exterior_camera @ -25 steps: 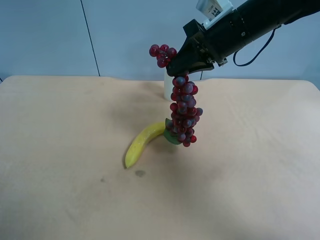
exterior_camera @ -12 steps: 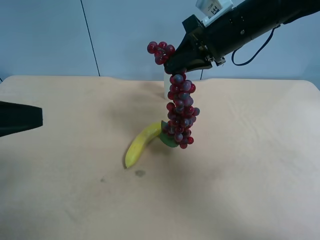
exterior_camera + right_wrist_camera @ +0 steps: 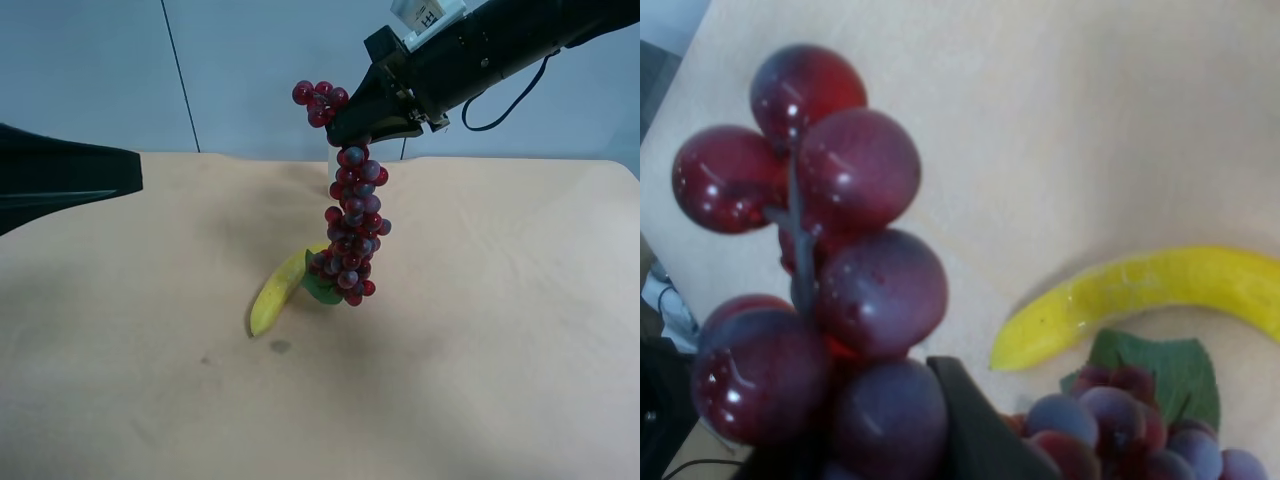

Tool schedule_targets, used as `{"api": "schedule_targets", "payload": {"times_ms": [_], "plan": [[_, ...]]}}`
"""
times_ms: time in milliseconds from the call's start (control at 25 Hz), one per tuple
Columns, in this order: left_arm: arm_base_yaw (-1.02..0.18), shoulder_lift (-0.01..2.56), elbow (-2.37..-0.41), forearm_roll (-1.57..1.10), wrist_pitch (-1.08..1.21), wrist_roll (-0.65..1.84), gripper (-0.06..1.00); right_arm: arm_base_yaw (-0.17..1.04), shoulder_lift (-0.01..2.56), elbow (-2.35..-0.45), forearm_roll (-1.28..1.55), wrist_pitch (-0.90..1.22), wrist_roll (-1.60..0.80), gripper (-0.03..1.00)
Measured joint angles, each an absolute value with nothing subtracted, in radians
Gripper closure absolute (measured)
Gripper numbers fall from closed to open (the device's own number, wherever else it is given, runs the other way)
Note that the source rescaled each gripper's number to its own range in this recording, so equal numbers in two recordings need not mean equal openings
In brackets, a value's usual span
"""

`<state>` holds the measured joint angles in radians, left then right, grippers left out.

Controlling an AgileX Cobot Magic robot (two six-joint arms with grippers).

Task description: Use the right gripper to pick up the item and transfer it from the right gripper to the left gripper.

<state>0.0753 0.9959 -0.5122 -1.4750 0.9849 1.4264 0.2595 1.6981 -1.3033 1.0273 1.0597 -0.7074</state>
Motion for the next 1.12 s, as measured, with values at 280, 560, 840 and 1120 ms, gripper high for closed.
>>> {"api": "schedule_targets", "payload": {"times_ms": [280, 560, 840, 1120], "plan": [[0.075, 1.206, -0.512, -1.572, 1.064, 1.605, 0.01, 0.259, 1.698, -1.303, 1.029, 1.06, -0.707, 0.95], [0.075, 1.38, -0.512, -1.69, 1.186, 1.815, 0.01, 0.259, 1.698, -1.303, 1.043, 1.06, -0.708, 0.95], [0.075, 1.537, -0.514, -1.729, 1.203, 1.919, 0.01, 0.259, 1.698, -1.303, 1.049, 1.06, -0.711, 0.95], [-0.041, 1.672, -0.527, -1.735, 1.202, 2.009, 0.02, 0.259, 1.698, -1.303, 1.056, 1.06, -0.711, 0.95]]}}
